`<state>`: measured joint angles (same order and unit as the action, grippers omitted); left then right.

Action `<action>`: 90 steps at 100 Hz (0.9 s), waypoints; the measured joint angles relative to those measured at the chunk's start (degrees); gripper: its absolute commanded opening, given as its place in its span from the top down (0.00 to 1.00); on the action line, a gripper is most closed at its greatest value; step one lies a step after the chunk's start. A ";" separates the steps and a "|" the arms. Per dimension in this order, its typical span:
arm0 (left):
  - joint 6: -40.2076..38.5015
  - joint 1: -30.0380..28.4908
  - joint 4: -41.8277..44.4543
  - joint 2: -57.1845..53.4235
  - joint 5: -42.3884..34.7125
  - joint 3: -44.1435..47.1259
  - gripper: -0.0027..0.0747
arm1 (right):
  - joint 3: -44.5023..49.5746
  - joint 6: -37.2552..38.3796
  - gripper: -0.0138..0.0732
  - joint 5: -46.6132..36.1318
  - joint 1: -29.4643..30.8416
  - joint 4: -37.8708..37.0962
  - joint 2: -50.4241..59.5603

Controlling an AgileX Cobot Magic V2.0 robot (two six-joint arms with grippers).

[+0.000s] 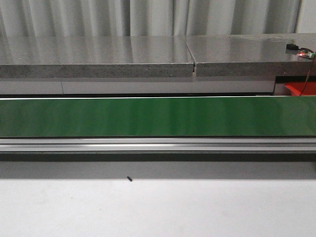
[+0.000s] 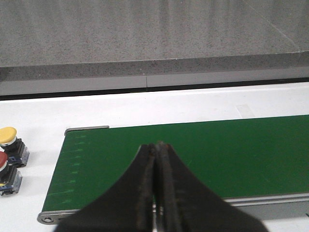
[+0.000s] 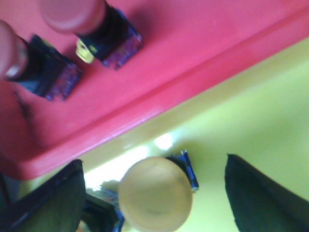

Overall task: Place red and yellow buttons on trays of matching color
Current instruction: 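Carry the second yellow button into the yellow tray and release it, then withdraw the open right gripper back above the belt's far end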

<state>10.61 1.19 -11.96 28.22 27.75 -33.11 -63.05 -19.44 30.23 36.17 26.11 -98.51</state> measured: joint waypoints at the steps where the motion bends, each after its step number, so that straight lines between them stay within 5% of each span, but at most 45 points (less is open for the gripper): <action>1: 0.00 0.00 0.00 0.00 0.00 0.00 0.99 | 0.00 0.00 0.16 0.00 0.00 0.00 0.66; 28: 0.00 0.00 0.00 0.00 0.00 0.00 0.99 | 0.00 -1.57 0.16 -0.46 -4.35 0.09 10.34; 90: 0.00 0.00 0.00 0.00 0.00 0.00 0.99 | 8.03 -5.26 0.16 -0.56 -31.46 -2.01 33.72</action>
<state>10.61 1.19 -11.96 28.22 27.75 -33.11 -55.02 -24.70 29.67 4.70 24.10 -64.79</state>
